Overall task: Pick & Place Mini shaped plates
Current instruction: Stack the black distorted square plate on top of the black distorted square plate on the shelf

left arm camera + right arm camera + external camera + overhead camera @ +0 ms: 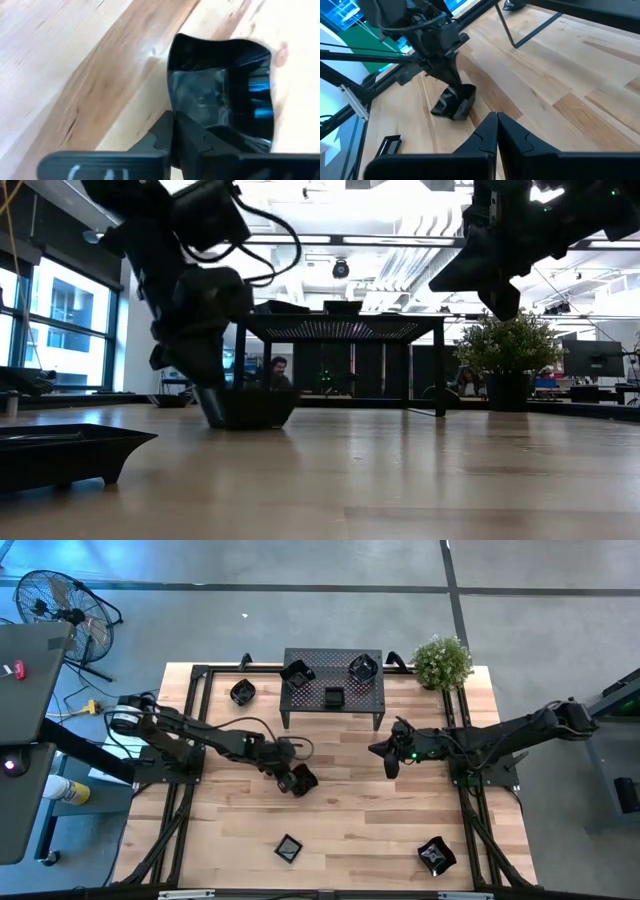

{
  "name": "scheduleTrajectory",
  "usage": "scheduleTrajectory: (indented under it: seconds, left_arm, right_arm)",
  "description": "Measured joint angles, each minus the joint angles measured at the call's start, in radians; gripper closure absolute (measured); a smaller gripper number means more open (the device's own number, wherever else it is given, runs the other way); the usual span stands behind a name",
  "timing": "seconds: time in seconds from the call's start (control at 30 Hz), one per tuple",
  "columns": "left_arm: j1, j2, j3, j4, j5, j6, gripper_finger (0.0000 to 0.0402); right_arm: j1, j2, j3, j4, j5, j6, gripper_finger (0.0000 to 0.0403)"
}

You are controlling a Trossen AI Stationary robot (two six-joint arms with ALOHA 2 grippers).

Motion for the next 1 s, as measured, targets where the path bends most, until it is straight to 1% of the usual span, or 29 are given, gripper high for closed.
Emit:
scheduleTrajectory:
  seconds: [0.1, 0.2, 0.3, 0.4, 0.5, 0.6, 0.7, 0.77, 0.87, 1.0]
  left_arm:
    - [0.001, -0.054, -0.002, -0.018, 0.009, -0.003, 0.0396]
    - [0.021, -0.15, -0.001, -0.041, 0.017, -0.023, 0.0398]
    - [0.069, -0.261, 0.002, -0.087, 0.054, -0.05, 0.04]
    - [0.142, -0.362, 0.07, -0.212, 0.065, -0.061, 0.04]
    - [0.237, -0.409, 0.191, -0.358, 0.061, 0.004, 0.04]
    - [0.363, -0.409, 0.338, -0.466, 0.069, 0.115, 0.0401]
    - [0.513, -0.376, 0.46, -0.519, 0.133, 0.206, 0.0401]
    - [0.616, -0.344, 0.516, -0.552, 0.196, 0.263, 0.0401]
    - [0.74, -0.289, 0.577, -0.582, 0.271, 0.352, 0.0401]
    - [0.842, -0.191, 0.624, -0.591, 0.349, 0.423, 0.0401]
  right_arm:
    - [0.0, 0.0, 0.0, 0.0, 0.003, -0.002, 0.0402]
    - [0.0, 0.0, 0.0, -0.004, 0.013, -0.002, 0.0401]
    - [0.0, 0.0, 0.0, -0.004, 0.019, -0.003, 0.0401]
    - [0.0, 0.0, 0.0, -0.005, 0.021, -0.006, 0.0402]
    - [0.0, 0.0, 0.0, -0.008, 0.023, -0.006, 0.0401]
    - [0.0, 0.0, 0.0, -0.012, 0.023, -0.007, 0.0402]
    - [0.0, 0.0, 0.0, -0.013, 0.023, -0.007, 0.0401]
    - [0.0, 0.0, 0.0, -0.013, 0.023, -0.009, 0.0402]
    - [0.0, 0.001, 0.0, -0.013, 0.024, -0.015, 0.0402]
    - [0.0, 0.001, 0.0, -0.013, 0.037, -0.018, 0.0402]
